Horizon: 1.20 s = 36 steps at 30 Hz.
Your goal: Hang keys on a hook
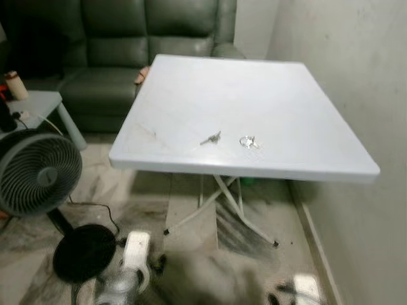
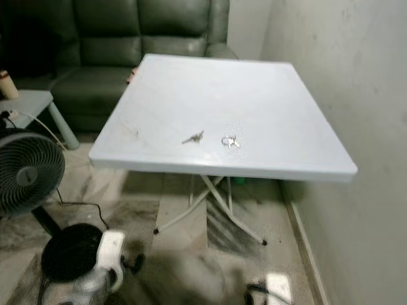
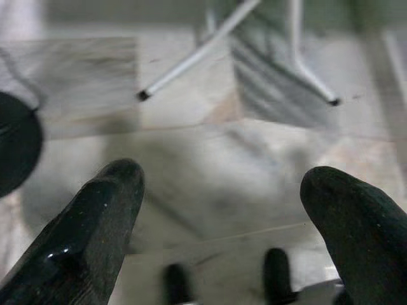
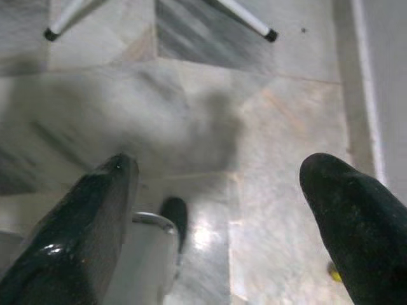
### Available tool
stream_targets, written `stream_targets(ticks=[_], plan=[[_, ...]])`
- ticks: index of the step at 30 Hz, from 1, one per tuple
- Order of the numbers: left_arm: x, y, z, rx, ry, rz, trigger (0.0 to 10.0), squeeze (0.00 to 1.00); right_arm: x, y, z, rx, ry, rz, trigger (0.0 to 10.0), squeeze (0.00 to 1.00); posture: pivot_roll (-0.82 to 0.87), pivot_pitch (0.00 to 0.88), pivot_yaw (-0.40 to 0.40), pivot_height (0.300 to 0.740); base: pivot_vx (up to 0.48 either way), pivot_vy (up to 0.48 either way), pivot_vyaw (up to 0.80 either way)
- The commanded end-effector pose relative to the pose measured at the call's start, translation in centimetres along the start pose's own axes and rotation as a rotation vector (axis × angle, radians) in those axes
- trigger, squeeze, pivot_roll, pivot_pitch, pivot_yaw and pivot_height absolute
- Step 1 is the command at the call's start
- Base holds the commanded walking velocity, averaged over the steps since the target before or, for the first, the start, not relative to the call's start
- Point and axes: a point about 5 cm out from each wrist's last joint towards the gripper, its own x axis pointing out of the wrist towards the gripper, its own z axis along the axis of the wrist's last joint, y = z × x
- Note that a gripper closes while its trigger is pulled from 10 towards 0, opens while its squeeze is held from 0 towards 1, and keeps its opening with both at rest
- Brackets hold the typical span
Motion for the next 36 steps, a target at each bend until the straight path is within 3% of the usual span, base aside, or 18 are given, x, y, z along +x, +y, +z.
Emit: stream_targets(ticks=[1, 4, 8, 10, 14, 20, 23, 27, 29, 36], plan=[[-0.1, 1.3, 0.7, 0.007, -0.025, 0.03, 10.0, 0.0, 0.3, 0.8, 0.7, -0.003, -0.024, 0.023, 10.0, 0.0, 0.01, 0.0, -0.036, 0.74, 0.0, 0.0, 0.0], [0.1, 1.1, 1.7, -0.009, -0.069, 0.025, 10.0, 0.0, 0.5, 0.9, 1.6, -0.005, -0.061, 0.036, 10.0, 0.0, 0.01, 0.0, -0.034, 0.74, 0.0, 0.0, 0.0], [0.5, 0.6, 5.0, 0.006, -0.195, 0.006, 10.0, 0.0, 1.0, 0.8, 4.8, 0.006, -0.201, 0.058, 10.0, 0.0, 0.01, 0.0, -0.029, 0.74, 0.0, 0.0, 0.0], [0.6, 0.6, 6.9, -0.029, -0.26, -0.012, 10.0, 0.0, 1.2, 0.9, 7.1, 0.005, -0.3, 0.075, 10.0, 0.0, 0.0, 0.0, -0.026, 0.74, 0.0, 0.0, 0.0], [0.6, 0.8, 9.0, -0.047, -0.338, -0.019, 10.0, 0.0, 1.1, 1.0, 9.2, 0.002, -0.399, 0.095, 10.0, 0.0, 0.0, 0.0, -0.023, 0.74, 0.0, 0.0, 0.0], [0.2, 0.9, 12.4, 0.021, -0.458, -0.013, 10.0, 0.0, 0.5, 1.2, 12.9, 0.024, -0.604, 0.116, 10.0, 0.0, -0.01, 0.0, -0.008, 0.74, 0.0, 0.0, 0.0], [0.0, 0.9, 13.3, 0.077, -0.503, -0.013, 10.0, 0.0, 0.0, 1.4, 14.1, 0.02, -0.688, 0.116, 10.0, 0.0, -0.01, 0.0, -0.002, 0.74, 0.0, 0.0, 0.0], [-0.4, 0.8, 14.4, 0.042, -0.572, -0.064, 10.0, 0.0, -1.1, 2.0, 15.3, -0.025, -0.797, 0.113, 10.0, 0.0, -0.02, 0.0, 0.008, 0.74, 0.0, 0.0, 0.0], [-0.6, 0.9, 14.7, 0.039, -0.594, -0.055, 10.0, 0.0, -1.4, 2.1, 15.5, -0.053, -0.822, 0.106, 10.0, 0.0, -0.02, 0.0, 0.008, 0.74, 0.0, 0.0, 0.0], [-1.6, 1.3, 15.6, 0.072, -0.684, -0.036, 10.0, 0.0, -2.7, 2.6, 16.9, -0.017, -0.887, 0.097, 10.0, 0.0, -0.02, 0.0, 0.014, 0.74, 0.0, 0.0, 0.0]])
